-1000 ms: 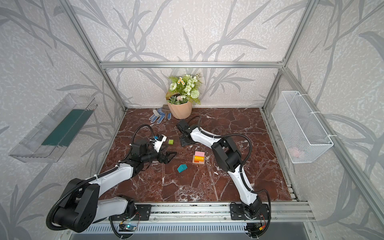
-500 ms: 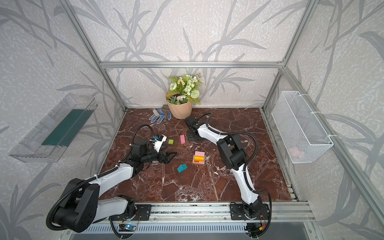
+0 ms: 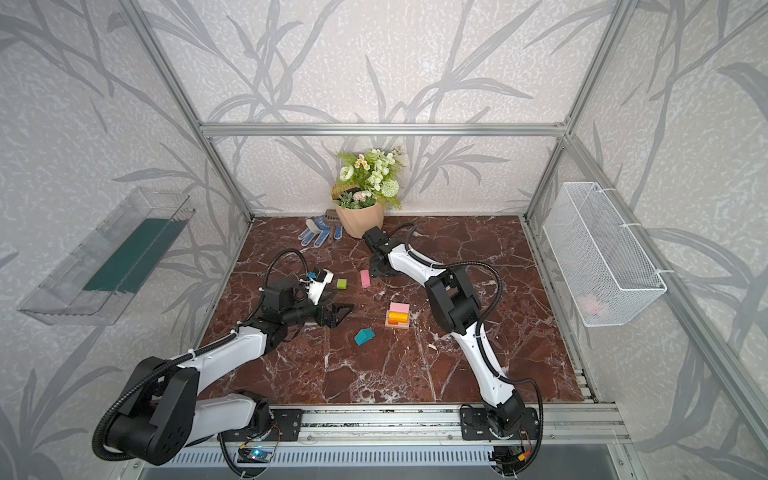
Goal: Build the wood block tower
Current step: 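Lower the right gripper and close it on the blue H cube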
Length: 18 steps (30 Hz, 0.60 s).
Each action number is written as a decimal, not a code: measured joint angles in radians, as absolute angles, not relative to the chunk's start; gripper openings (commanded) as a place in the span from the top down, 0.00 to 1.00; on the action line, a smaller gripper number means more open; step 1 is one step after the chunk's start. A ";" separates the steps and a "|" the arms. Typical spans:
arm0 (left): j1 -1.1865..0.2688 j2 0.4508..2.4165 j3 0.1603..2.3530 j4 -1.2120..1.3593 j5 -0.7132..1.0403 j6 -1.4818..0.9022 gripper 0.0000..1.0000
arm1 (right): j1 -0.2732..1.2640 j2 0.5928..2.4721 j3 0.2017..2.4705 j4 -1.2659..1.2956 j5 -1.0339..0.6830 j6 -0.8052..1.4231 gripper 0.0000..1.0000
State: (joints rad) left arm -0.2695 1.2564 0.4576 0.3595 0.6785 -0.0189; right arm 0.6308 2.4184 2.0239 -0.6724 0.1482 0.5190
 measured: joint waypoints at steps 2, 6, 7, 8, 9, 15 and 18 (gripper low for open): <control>-0.270 1.256 0.458 0.360 0.678 -0.019 0.01 | 0.631 2.430 2.033 -0.683 0.148 0.516 0.42; -0.270 1.256 0.458 0.360 0.678 -0.019 0.01 | 0.631 2.431 2.034 -0.687 0.151 0.509 0.48; -0.270 1.256 0.458 0.359 0.678 -0.019 0.01 | 0.631 2.431 2.034 -0.689 0.154 0.507 0.51; -0.270 1.256 0.458 0.360 0.678 -0.019 0.01 | 0.631 2.433 2.036 -0.692 0.158 0.507 0.54; -0.270 1.256 0.458 0.359 0.678 -0.019 0.01 | 0.631 2.434 2.040 -0.696 0.160 0.506 0.58; -0.270 1.256 0.458 0.360 0.678 -0.019 0.01 | 0.631 2.435 2.041 -0.700 0.162 0.506 0.71; -0.270 1.256 0.458 0.359 0.679 -0.019 0.01 | 0.631 2.435 2.040 -0.700 0.168 0.508 0.76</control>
State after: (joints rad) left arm -0.2695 1.2564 0.4576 0.3592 0.6788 -0.0189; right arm 0.6312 2.4351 2.0399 -0.7002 0.1684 0.5083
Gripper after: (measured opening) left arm 0.992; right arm 0.326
